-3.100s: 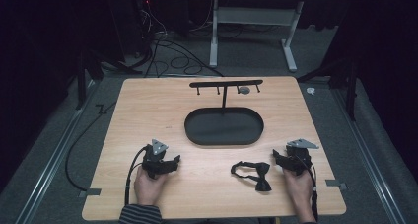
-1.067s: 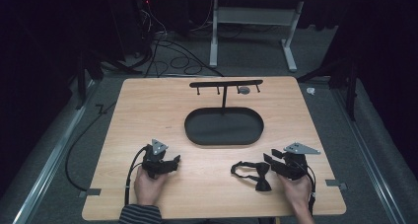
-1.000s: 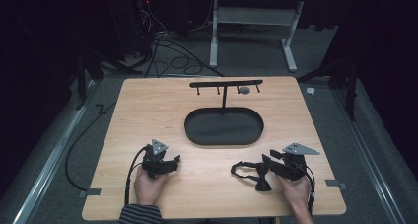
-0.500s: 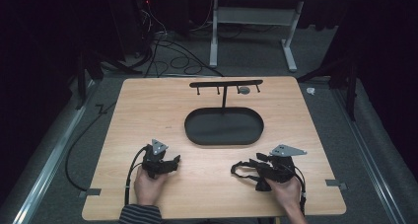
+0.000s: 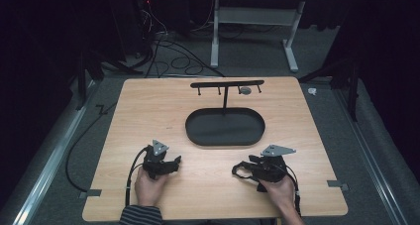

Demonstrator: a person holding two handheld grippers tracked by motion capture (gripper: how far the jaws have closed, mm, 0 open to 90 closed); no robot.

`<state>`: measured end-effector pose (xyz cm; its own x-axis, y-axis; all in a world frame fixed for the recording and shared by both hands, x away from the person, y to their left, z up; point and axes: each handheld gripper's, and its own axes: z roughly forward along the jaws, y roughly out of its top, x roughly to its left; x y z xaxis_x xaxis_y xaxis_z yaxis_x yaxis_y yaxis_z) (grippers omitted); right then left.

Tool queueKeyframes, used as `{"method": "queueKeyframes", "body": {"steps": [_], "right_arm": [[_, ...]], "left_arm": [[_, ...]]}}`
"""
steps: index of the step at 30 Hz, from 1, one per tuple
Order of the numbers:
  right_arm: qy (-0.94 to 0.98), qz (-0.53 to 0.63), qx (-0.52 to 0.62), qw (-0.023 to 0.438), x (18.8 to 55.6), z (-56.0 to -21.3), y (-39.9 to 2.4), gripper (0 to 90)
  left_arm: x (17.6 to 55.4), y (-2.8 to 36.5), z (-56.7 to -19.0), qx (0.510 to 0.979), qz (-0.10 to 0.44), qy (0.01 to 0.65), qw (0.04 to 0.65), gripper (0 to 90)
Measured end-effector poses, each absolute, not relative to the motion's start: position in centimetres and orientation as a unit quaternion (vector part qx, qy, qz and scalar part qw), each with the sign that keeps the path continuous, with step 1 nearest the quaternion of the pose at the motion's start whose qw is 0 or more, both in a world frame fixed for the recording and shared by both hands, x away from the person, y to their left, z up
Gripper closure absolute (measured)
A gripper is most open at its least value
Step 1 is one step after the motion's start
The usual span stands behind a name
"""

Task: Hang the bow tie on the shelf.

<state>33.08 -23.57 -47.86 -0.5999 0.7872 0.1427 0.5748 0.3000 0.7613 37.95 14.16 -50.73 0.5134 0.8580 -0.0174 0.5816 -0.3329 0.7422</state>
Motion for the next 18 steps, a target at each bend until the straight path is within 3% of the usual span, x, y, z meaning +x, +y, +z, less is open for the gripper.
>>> {"method": "queueKeyframes", "body": {"steps": [18], "right_arm": [[0.82, 0.376, 0.416, 0.114, 33.9, -49.2, -22.6, 68.7]], "left_arm": [[37.9, 14.2, -50.7, 0.793, 0.193, 0.454, 0.357, 26.8]]}}
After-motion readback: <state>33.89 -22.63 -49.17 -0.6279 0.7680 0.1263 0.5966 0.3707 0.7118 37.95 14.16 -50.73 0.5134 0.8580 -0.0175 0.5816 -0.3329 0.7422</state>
